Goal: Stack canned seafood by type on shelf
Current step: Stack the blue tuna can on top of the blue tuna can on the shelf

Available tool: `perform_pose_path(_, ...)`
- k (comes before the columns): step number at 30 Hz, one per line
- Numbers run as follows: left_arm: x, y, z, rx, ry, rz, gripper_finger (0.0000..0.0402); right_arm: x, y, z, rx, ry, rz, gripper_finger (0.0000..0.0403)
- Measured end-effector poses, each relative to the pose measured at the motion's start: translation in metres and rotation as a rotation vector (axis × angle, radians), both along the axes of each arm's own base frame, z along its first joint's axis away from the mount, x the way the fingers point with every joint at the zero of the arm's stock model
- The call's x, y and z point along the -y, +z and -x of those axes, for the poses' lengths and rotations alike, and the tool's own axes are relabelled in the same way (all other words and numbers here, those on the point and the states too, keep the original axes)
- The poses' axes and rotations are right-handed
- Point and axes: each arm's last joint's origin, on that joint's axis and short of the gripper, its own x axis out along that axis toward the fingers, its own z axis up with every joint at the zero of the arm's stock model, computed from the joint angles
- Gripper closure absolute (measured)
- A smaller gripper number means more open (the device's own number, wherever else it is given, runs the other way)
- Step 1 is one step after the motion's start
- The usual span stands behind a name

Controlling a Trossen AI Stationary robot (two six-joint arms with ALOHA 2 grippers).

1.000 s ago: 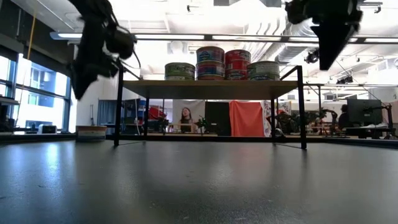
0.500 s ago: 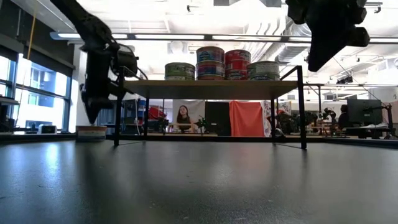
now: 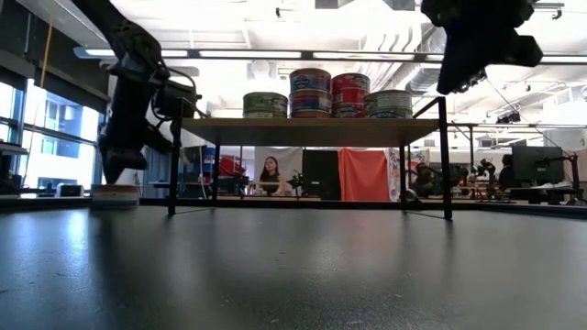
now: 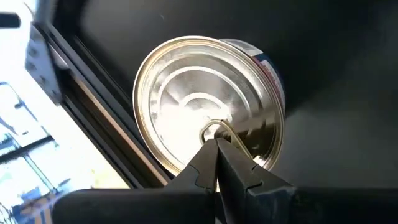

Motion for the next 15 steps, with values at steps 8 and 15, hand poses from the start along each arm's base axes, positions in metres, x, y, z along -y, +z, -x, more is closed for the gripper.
perform_pose_path(8, 0.038, 0.000, -0.009, -0.011, 0.071, 0.113, 0.0401, 0.002, 0.005, -0.001, 0.058, -0.015, 0.029, 0.0403)
perform_pose_path(15, 0.067, 0.001, -0.018, -0.005, 0.107, 0.146, 0.0401, 0.002, 0.006, -0.001, 0.059, 0.000, 0.035, 0.0403)
